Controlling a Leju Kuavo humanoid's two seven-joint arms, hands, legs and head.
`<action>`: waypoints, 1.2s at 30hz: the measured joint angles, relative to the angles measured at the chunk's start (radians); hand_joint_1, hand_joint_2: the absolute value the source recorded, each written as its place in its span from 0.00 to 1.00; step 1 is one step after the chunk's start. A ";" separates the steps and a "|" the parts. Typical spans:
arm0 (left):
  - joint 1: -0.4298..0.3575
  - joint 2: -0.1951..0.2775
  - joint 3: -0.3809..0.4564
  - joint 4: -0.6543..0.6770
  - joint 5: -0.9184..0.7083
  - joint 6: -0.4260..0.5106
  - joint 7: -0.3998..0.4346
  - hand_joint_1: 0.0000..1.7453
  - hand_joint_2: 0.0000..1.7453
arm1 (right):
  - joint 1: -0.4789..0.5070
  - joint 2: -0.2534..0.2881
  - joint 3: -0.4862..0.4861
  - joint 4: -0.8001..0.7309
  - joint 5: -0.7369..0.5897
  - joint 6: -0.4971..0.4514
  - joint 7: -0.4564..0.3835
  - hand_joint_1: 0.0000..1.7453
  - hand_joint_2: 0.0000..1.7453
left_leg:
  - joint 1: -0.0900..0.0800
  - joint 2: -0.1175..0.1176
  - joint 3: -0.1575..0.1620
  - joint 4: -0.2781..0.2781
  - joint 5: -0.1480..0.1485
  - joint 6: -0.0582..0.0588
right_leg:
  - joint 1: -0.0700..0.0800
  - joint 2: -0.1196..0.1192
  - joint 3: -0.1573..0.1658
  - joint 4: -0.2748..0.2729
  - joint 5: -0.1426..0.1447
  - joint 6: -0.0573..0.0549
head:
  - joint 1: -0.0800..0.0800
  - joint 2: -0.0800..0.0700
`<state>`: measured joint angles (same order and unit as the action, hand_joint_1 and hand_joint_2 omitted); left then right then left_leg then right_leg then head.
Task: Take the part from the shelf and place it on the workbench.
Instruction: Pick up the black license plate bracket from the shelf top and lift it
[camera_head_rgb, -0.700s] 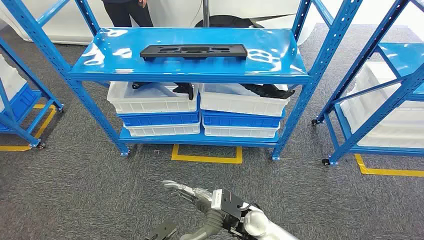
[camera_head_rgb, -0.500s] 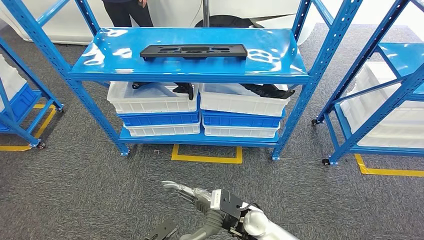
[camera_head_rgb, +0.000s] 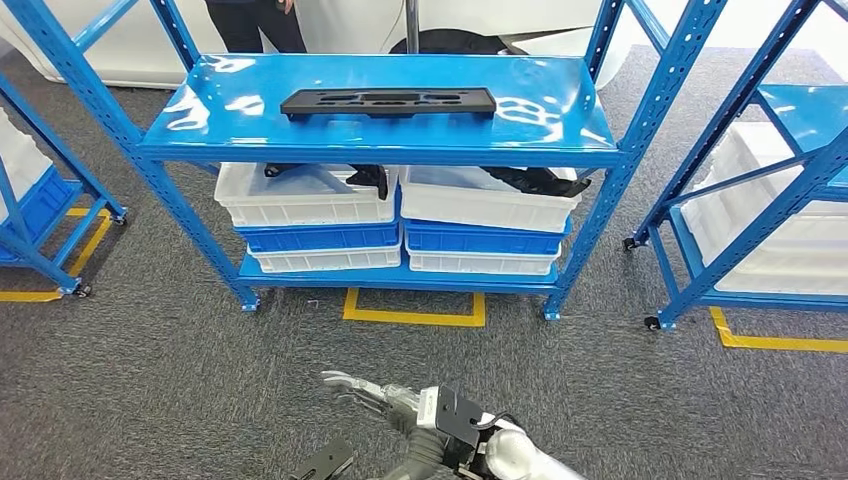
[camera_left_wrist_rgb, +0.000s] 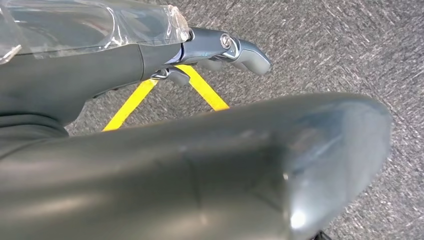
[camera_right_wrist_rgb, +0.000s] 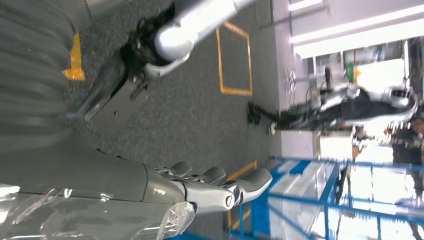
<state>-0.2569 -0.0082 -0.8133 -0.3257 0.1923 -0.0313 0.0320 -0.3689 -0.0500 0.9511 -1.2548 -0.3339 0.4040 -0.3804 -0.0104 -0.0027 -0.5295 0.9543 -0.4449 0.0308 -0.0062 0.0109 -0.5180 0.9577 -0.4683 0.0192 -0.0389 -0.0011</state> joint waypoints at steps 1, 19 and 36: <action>-0.002 0.000 -0.001 0.000 0.000 0.000 0.001 0.00 0.00 | -0.003 0.000 0.002 0.000 -0.001 0.002 0.000 0.00 1.00 | -0.001 0.000 -0.001 -0.001 0.001 0.003 | -0.001 0.000 -0.001 0.003 0.004 0.003 | 0.000 0.000; 0.007 -0.001 -0.019 -0.001 -0.015 0.066 -0.036 0.00 0.00 | 0.054 -0.003 0.011 -0.047 0.017 -0.049 0.020 0.00 1.00 | 0.036 -0.003 0.080 0.009 -0.062 -0.043 | -0.012 -0.004 -0.102 0.028 0.070 0.000 | -0.002 0.000; 0.004 0.000 -0.024 -0.003 -0.001 0.031 -0.041 0.00 0.00 | 0.058 -0.006 0.012 -0.068 0.017 -0.049 0.023 0.00 1.00 | 0.008 -0.001 -0.052 0.009 0.056 0.020 | 0.004 -0.001 0.007 0.029 -0.020 0.016 | -0.009 0.000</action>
<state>-0.2529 -0.0084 -0.8373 -0.3288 0.1915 0.0000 -0.0092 -0.3106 -0.0561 0.9628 -1.3226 -0.3169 0.3552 -0.3578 -0.0024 -0.0038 -0.5811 0.9629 -0.3893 0.0510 -0.0024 0.0094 -0.5110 0.9871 -0.4885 0.0353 -0.0480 -0.0008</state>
